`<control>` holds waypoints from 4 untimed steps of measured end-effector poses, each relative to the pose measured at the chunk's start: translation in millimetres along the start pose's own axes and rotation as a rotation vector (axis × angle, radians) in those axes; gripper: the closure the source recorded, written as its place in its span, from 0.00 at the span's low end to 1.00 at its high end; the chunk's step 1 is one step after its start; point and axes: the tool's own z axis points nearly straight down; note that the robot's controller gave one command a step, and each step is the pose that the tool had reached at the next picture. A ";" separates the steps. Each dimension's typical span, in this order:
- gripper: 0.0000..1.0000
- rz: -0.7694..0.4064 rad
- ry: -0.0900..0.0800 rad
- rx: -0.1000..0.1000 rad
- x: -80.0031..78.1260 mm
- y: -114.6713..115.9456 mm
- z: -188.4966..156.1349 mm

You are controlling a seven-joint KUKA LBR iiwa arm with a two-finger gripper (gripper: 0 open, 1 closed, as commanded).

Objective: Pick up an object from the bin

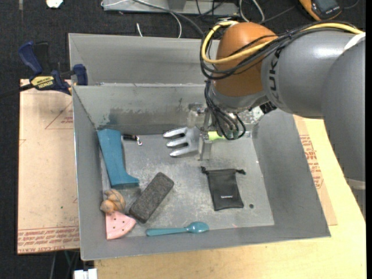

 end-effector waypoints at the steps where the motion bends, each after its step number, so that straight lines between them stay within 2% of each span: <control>1: 0.00 0.001 -0.008 0.000 -1.8 -0.2 -5.2; 2: 0.00 -0.056 -0.001 0.000 31.8 -20.1 -75.5; 3: 0.00 -0.064 -0.010 -0.001 39.8 -20.6 -36.5; 4: 0.00 -0.038 -0.017 0.001 25.6 -55.6 5.7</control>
Offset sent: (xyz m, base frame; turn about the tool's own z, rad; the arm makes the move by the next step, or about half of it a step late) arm -0.0457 -0.0304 0.1129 -0.0838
